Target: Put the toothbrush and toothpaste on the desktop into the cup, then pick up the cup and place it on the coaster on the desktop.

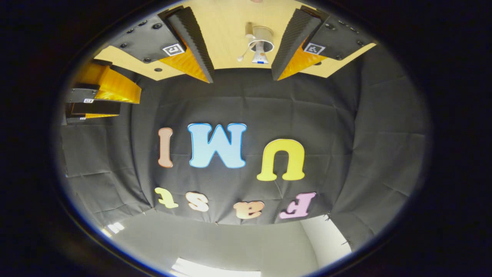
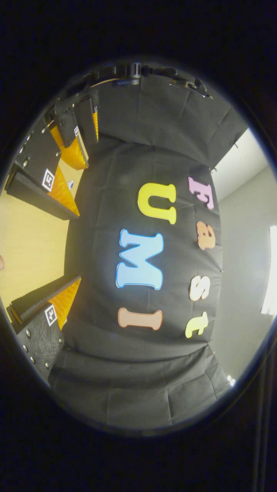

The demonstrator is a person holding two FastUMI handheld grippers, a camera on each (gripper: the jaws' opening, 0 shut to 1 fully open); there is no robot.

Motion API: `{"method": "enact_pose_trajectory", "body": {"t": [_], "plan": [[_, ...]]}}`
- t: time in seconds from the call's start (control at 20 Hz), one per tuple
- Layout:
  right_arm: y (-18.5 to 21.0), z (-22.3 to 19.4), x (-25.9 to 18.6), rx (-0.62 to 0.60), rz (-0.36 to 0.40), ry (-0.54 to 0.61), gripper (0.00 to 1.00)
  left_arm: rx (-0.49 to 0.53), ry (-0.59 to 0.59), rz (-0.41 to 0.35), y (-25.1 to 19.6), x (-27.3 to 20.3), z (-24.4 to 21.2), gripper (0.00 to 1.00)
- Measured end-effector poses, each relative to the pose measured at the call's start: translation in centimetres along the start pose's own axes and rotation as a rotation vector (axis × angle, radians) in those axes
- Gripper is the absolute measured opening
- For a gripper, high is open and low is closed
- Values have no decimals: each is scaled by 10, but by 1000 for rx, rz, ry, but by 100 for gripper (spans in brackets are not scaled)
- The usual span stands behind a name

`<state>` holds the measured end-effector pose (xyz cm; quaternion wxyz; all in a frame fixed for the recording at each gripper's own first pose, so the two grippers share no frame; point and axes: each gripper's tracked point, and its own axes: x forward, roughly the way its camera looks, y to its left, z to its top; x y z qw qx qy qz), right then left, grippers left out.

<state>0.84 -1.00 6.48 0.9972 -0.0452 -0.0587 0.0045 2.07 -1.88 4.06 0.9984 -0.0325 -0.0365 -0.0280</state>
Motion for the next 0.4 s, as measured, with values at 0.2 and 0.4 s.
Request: {"method": "enact_pose_trajectory", "body": {"t": [0.2, 0.4], "plan": [[4, 4, -3, 18, 20, -4, 91, 5, -20, 3, -5, -8, 12, 92], [5, 2, -5, 5, 30, -1, 91, -15, -28, 16, -2, -17, 17, 92]]}}
